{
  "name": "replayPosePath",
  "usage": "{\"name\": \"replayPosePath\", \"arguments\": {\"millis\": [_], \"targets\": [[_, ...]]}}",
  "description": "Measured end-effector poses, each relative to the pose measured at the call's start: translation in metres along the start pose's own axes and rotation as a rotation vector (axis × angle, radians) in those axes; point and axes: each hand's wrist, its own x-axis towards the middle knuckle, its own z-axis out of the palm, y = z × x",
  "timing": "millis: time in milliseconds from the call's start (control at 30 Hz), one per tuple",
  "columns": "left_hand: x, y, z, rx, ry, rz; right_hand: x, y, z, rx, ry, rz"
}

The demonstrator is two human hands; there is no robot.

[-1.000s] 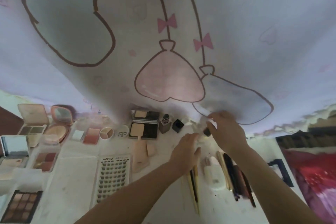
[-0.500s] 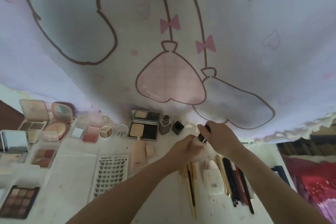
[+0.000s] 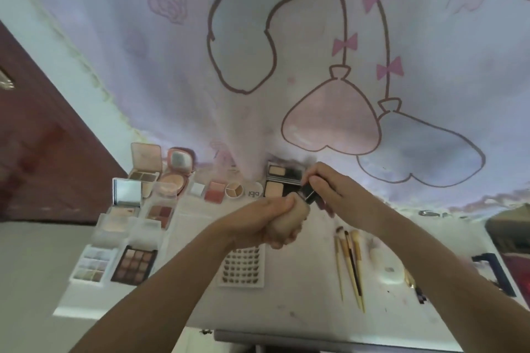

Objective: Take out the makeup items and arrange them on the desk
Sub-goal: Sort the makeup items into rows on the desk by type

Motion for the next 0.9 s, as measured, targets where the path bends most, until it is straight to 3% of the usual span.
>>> {"name": "replayPosePath", "arguments": {"millis": [133,200,267,400,600,767,900], "targets": [[-0.025,0.002,-0.007,0.578,0.109,0.057,-0.005,-0.011,0.002,-0.005,-0.196,0.305],[-0.03,0.002,-0.004,0.735,0.172,0.07,-0.004,-0.015,0.008,-0.127,-0.192,0.458],[-0.034,0.002,-0.002,0.818,0.194,0.084,-0.006,-0.016,0.011,-0.187,-0.149,0.458],[-0.042,0.003,-0.004,0.853,0.229,0.089,-0.021,-0.019,0.005,0.04,-0.14,0.374],[-0.038,-0.006,0.0,0.995,0.323,0.185,-0.03,-0.023,0.012,0.1,-0.191,0.517],[-0.036,0.0,-0.001,0.771,0.275,0.135,-0.036,-0.016,0.003,0.215,-0.155,0.325],[-0.024,0.0,0.005,0.812,0.275,0.142,-0.027,-0.02,0.001,0.059,-0.216,0.456]]}}
